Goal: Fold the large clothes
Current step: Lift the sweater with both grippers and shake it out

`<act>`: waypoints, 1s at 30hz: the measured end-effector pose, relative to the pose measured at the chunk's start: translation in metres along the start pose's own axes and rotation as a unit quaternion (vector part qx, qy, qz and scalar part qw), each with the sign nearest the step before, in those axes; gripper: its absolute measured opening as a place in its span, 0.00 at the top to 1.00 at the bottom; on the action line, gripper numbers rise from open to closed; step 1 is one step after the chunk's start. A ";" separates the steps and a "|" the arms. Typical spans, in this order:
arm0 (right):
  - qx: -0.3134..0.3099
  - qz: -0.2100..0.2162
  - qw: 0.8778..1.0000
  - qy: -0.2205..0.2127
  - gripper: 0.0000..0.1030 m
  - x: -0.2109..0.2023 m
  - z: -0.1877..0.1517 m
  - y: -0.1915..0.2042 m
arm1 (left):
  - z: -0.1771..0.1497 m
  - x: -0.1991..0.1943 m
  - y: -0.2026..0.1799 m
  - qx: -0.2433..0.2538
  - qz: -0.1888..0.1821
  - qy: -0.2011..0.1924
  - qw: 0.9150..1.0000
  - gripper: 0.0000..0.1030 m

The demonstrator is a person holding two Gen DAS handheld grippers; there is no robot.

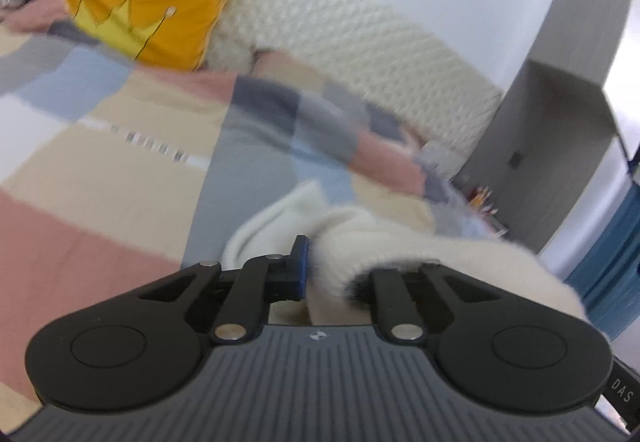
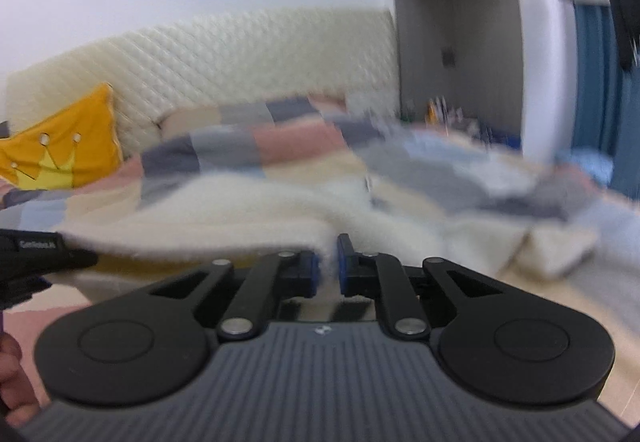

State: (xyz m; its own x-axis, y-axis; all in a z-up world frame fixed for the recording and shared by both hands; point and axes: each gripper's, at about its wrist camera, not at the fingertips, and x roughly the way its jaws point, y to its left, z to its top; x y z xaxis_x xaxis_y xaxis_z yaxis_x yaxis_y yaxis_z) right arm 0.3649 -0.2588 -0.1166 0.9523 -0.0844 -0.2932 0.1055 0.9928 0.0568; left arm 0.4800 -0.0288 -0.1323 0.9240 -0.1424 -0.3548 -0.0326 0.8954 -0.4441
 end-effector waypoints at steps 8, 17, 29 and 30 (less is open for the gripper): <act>0.015 0.085 0.995 -0.043 0.89 -0.053 0.090 -0.029 | 0.075 -0.075 -0.044 -0.003 -0.029 -0.062 0.998 0.89; -0.006 0.145 0.983 -0.110 0.90 -0.138 0.192 -0.017 | 0.161 -0.204 -0.076 0.000 -0.036 -0.128 0.991 0.92; -0.010 0.190 0.961 -0.202 0.91 -0.259 0.267 -0.005 | 0.244 -0.397 -0.118 0.058 -0.052 -0.242 0.967 0.92; -0.007 0.195 0.959 -0.207 0.91 -0.269 0.270 -0.008 | 0.250 -0.414 -0.121 0.064 -0.054 -0.254 0.964 0.92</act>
State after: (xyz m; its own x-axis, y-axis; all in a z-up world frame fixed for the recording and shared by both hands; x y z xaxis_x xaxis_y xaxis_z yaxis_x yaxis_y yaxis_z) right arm 0.1855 -0.2671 0.2192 0.9507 0.2702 0.1524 -0.2831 0.9565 0.0705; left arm 0.1963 0.0267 0.2739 0.9878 -0.0423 0.1498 0.0915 0.9362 -0.3392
